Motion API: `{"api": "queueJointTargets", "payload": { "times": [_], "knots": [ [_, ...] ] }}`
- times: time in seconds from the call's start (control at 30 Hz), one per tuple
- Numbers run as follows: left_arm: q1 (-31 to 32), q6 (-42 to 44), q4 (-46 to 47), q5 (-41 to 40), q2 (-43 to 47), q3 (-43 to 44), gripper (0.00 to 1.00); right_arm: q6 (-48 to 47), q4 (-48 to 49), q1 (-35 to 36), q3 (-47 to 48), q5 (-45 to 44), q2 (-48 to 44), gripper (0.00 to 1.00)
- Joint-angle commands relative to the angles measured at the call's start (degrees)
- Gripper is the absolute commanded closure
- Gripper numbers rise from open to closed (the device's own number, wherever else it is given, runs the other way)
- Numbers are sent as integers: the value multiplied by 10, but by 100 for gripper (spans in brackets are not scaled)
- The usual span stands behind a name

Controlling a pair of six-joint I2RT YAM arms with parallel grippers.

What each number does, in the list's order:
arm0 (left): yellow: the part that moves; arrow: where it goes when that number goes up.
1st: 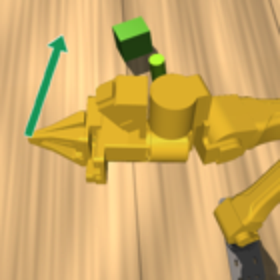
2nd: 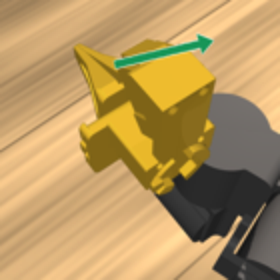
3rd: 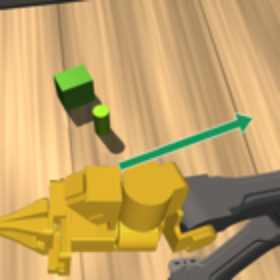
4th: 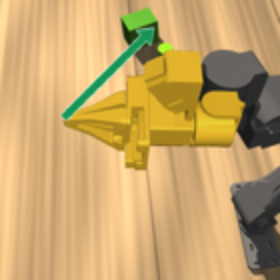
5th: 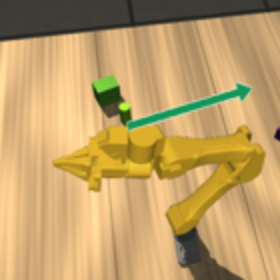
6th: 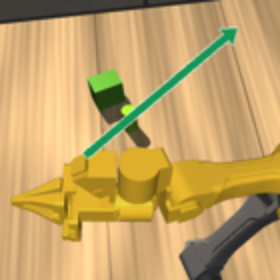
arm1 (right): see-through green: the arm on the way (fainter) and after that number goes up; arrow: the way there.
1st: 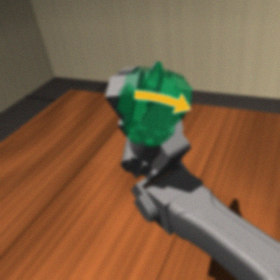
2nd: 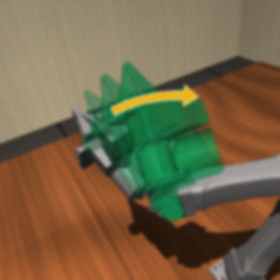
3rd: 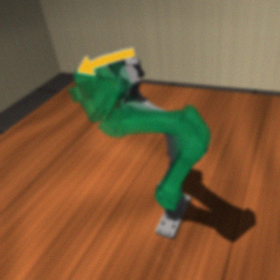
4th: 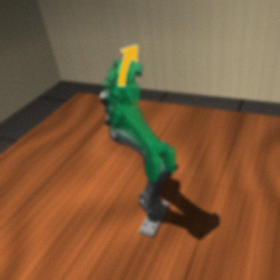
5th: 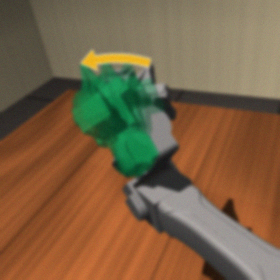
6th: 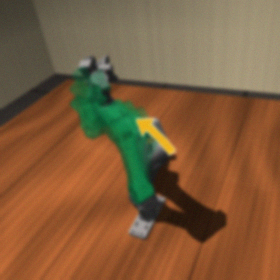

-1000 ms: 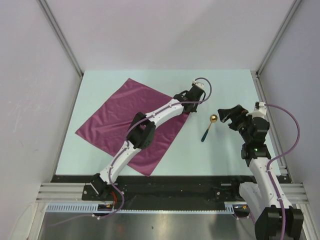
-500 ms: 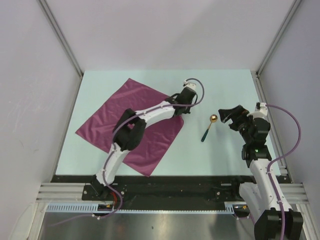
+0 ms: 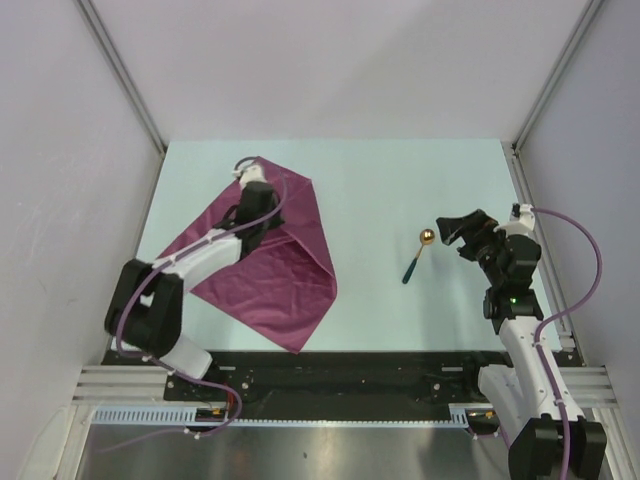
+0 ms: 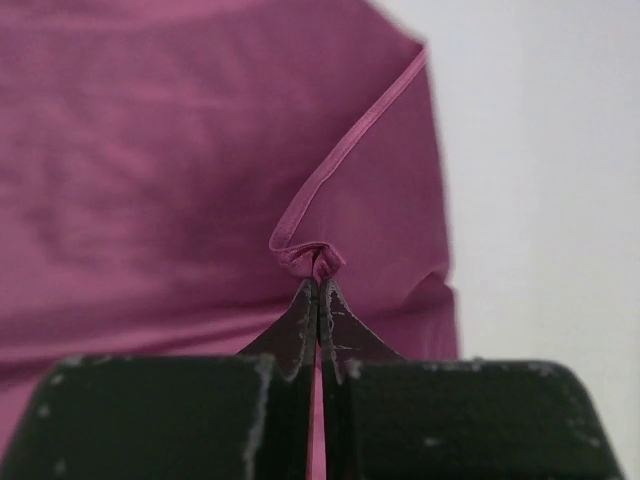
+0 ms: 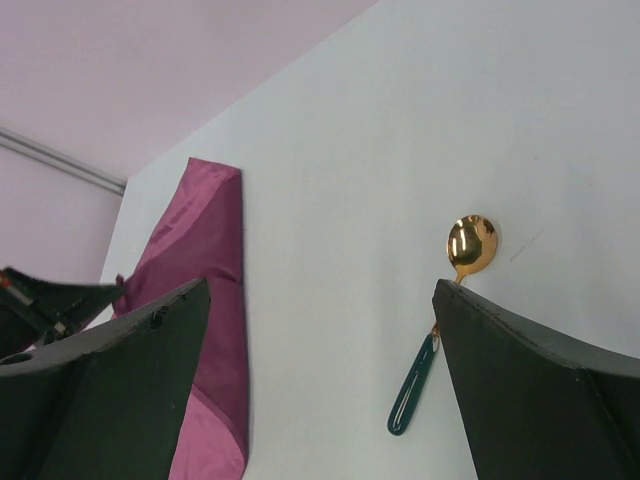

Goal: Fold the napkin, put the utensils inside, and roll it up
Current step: Fold the napkin

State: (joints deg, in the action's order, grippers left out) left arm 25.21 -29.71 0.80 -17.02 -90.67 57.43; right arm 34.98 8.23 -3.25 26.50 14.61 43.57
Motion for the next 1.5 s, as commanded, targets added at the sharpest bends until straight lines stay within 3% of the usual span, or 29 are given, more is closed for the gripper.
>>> {"api": "queueJointTargets", "payload": {
  "times": [0.0,0.33,0.53,0.7,1.07,1.47],
  "knots": [
    [-43,-30,-23,-34,98,-99,100,-1,24,-1,30,13,12,1],
    [-213,-7,-92,-89,208,-176,100,-4,29,3,61,30,51,1],
    [-270,-3,-95,-116,236,-190,100,-7,22,12,79,33,61,1],
    [-285,3,-99,-145,234,-193,100,-12,14,18,95,33,65,1],
    [-325,19,-98,-127,171,-181,99,-17,2,30,99,27,66,1],
    [-362,28,-86,-122,154,-176,98,-17,6,142,83,-9,92,2]
  ]
}}
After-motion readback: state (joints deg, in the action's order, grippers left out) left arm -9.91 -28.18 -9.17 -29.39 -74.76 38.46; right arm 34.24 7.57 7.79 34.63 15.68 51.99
